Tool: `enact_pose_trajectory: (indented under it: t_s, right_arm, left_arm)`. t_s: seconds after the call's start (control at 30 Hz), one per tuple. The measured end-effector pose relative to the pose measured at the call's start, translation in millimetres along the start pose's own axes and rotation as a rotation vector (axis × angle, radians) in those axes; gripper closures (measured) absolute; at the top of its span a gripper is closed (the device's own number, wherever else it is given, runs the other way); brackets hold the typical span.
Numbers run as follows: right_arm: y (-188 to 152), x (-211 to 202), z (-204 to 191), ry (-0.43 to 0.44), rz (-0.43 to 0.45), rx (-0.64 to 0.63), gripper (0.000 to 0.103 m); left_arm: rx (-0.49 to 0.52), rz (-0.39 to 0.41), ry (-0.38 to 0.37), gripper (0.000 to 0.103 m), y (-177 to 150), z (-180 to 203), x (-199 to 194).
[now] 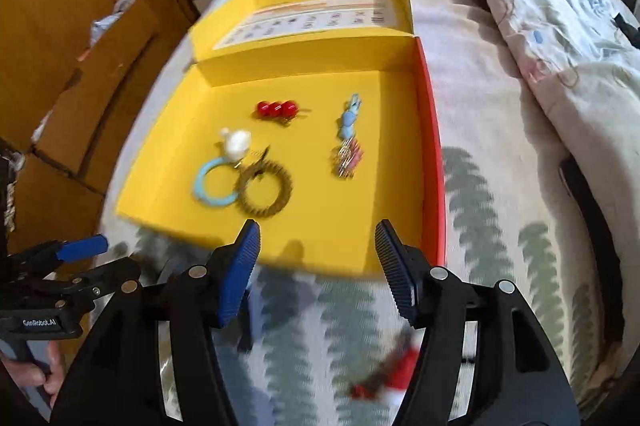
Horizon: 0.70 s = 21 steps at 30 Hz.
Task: Organize jewelry
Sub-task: 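Move the left tool to the blue bangle while the right tool approaches the gold chain clip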
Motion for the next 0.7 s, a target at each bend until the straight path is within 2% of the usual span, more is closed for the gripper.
enact_pose_trajectory:
  t_s: [0.17, 0.27, 0.7]
  right_arm:
    - [20, 36, 8, -0.057, -0.059, -0.001, 0.040]
    - [29, 47, 10, -0.093, -0.077, -0.017, 0.040]
    - [40, 87, 7, -0.092, -0.136, -0.023, 0.040]
  left_arm:
    - [-0.023, -0.045, 0.079, 0.013, 26, -11, 35]
    - [-0.050, -0.064, 0.082, 0.013, 33, -15, 51]
    - [-0.026, -0.080, 0.103, 0.013, 49, -15, 78]
Point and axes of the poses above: each gripper's, at about its wrist camera, not at the fingertips, and x roughly the way its jaws point, z to its right, y to its top, the point moved 7 cm from there along x, roughly the way its jaws point, and after that the axes turned 1 degree about x, right-handed, at the moved point
